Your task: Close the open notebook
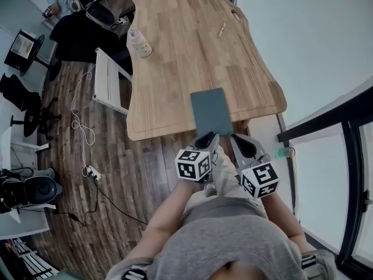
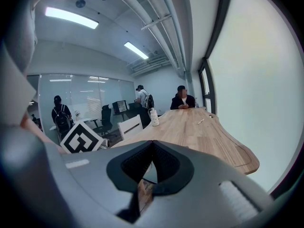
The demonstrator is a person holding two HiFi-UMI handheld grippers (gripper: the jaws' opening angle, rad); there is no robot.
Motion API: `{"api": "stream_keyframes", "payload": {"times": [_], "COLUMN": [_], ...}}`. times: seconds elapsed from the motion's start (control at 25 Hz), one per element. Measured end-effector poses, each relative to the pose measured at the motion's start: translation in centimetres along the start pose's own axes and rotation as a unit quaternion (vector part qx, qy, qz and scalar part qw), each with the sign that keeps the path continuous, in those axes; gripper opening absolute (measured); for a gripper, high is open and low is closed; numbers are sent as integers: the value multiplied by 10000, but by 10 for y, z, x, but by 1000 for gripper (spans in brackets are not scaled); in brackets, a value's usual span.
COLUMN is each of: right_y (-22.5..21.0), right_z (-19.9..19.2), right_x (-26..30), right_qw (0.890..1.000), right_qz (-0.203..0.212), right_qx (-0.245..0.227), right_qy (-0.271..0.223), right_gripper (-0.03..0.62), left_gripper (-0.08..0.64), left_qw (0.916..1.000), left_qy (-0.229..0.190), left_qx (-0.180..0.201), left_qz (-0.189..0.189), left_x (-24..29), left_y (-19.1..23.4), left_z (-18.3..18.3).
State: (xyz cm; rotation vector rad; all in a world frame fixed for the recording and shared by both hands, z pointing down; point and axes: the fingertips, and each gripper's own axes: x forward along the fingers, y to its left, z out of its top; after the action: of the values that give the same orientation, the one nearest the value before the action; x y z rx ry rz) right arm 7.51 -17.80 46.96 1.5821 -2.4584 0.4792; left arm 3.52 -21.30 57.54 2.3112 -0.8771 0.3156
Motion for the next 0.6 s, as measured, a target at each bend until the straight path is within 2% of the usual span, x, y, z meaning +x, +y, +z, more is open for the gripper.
{"api": "stream_keyframes", "payload": {"times": [0.4,0.6], "right_y": [32,49], "right_z": [-4,-4], "right_x": [-8,-11], "right_qw": [9994,9986], "right_qz": [298,463], "right_qx": [-147,-242], "right_qy": [-29,-44], "right_gripper": [2,2], "left_gripper": [69,31], "left_qw": [9975,9926], "left_qy": [-554,-963], "left_qx": [-91,-181], "left_qz": [425,719], "left_x": [-65,-103], "left_y": [9,12], "left_z": [12,21]}}
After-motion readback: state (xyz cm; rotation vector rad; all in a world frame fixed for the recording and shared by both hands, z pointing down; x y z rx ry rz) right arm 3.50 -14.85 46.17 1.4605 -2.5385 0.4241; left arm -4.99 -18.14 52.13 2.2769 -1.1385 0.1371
